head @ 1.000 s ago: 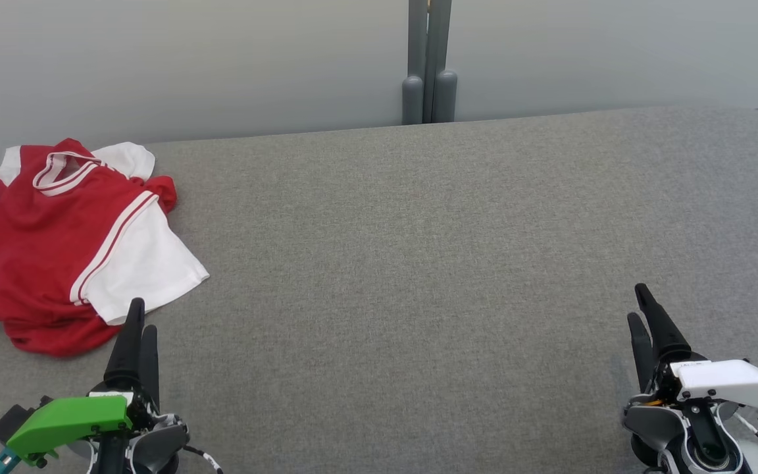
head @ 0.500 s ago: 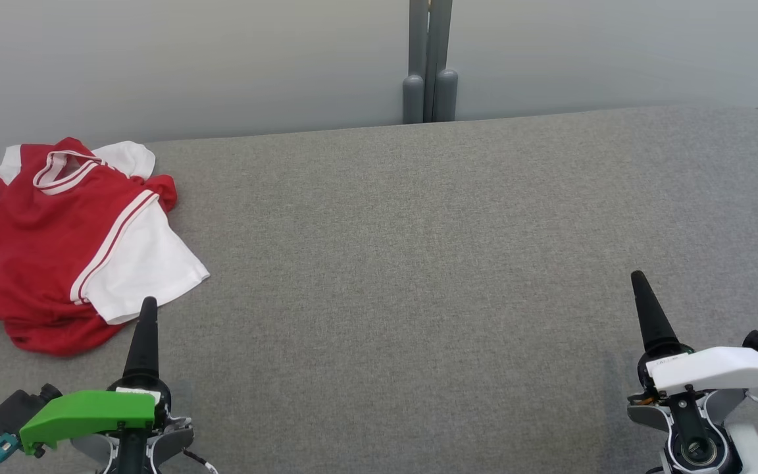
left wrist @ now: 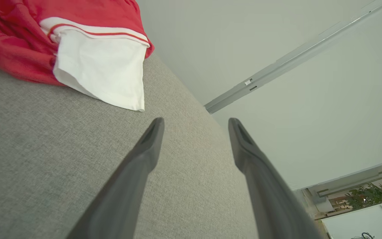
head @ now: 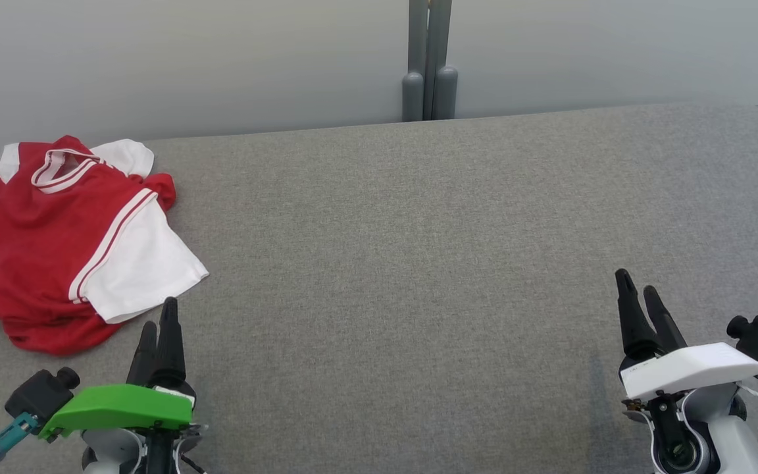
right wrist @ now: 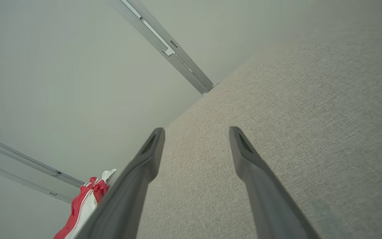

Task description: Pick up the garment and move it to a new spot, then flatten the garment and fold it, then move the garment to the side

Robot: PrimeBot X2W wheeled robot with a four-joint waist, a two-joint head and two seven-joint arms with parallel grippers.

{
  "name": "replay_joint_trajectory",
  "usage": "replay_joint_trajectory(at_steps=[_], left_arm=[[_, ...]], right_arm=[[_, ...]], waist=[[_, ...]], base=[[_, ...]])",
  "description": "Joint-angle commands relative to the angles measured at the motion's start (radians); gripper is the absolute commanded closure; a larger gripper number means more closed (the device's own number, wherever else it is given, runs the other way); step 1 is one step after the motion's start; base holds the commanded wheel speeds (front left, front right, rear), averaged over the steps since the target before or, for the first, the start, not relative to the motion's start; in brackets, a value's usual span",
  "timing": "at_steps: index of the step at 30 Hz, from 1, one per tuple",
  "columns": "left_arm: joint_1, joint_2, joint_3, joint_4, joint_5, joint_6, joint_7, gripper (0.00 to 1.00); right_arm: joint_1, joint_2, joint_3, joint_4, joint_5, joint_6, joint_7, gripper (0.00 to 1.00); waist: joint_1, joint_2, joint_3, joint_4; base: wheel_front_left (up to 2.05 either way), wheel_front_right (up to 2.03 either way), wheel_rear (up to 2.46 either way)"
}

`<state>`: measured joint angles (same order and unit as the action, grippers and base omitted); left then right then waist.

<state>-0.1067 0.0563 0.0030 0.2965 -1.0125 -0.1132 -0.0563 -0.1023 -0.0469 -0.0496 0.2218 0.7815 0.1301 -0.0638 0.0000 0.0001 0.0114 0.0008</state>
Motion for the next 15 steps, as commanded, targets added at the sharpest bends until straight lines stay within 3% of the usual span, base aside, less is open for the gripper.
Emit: replay_joint_trajectory(at_steps=[1, 15], left_arm=[[-0.030, 0.006, -0.001, -0.008, 0.037, 0.001, -0.011, 0.00], [-0.028, 0.004, -0.023, 0.010, 0.266, -0.009, -0.056, 0.00]], right_arm=[[-0.012, -0.008, 0.003, -0.011, -0.037, 0.000, -0.011, 0.00], [-0.013, -0.017, 0.016, 0.013, -0.246, 0.001, -0.054, 0.00]], waist=[[0.0000, -0.0001, 0.000, 0.000], [0.0000, -0.0001, -0.001, 0.000]], base=[[0.00, 0.00, 0.00], [0.00, 0.00, 0.00]])
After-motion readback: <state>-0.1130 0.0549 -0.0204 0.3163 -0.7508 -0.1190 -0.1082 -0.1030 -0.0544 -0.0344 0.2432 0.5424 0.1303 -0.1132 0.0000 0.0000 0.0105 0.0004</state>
